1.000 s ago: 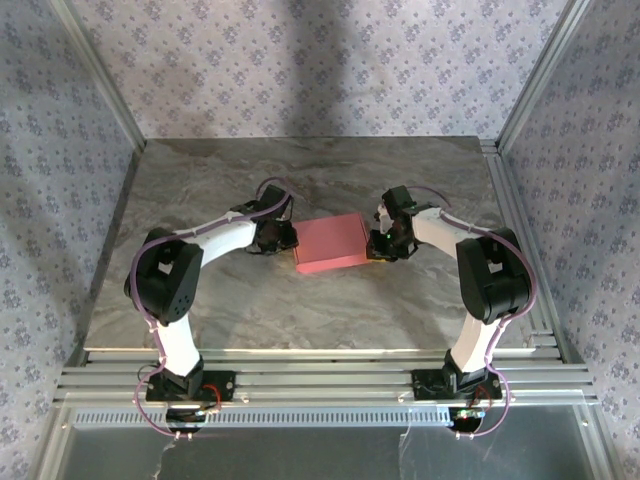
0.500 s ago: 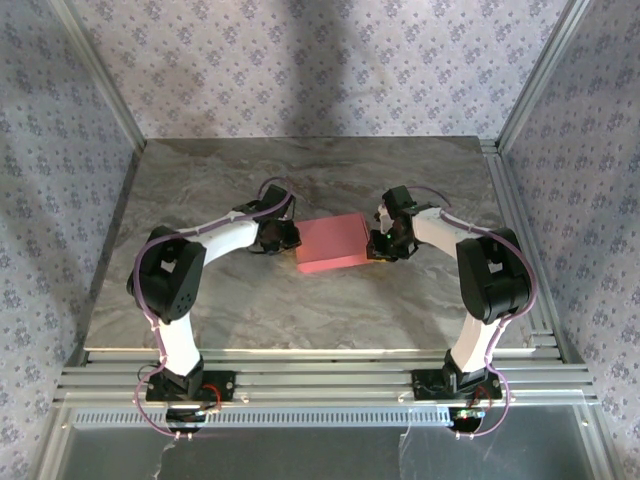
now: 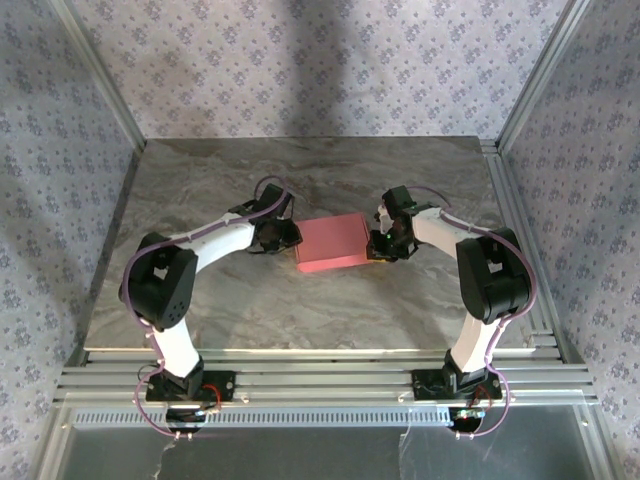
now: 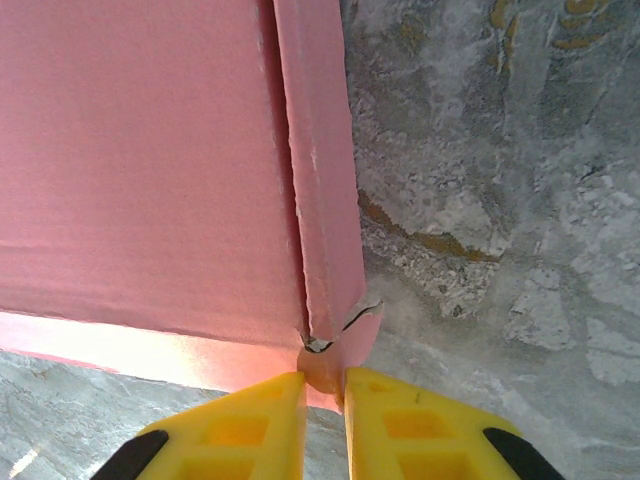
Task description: Fold the paper box
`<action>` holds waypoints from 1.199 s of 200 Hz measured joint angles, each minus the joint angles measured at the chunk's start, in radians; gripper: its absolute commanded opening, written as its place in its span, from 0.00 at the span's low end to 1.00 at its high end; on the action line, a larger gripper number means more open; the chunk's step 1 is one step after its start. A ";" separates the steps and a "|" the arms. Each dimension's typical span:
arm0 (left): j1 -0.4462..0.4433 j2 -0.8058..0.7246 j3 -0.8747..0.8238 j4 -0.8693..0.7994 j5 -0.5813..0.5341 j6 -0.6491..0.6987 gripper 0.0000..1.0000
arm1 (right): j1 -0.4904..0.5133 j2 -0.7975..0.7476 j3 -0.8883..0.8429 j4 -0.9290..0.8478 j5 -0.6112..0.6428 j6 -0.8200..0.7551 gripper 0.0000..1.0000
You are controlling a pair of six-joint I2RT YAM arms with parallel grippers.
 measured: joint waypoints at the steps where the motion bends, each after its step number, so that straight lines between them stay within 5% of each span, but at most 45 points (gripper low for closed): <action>1: 0.000 0.000 0.000 0.000 0.000 0.000 0.25 | 0.000 0.000 0.000 0.000 0.000 0.000 0.19; 116: -0.005 0.059 -0.011 0.031 0.026 -0.007 0.19 | -0.001 0.000 0.000 0.000 0.000 0.000 0.19; 168: -0.023 0.066 0.003 0.034 0.007 -0.007 0.00 | -0.006 0.000 0.000 -0.002 0.004 0.000 0.19; 240: -0.002 0.066 0.098 -0.193 0.108 -0.106 0.00 | -0.036 -0.162 0.082 -0.089 0.011 0.040 0.47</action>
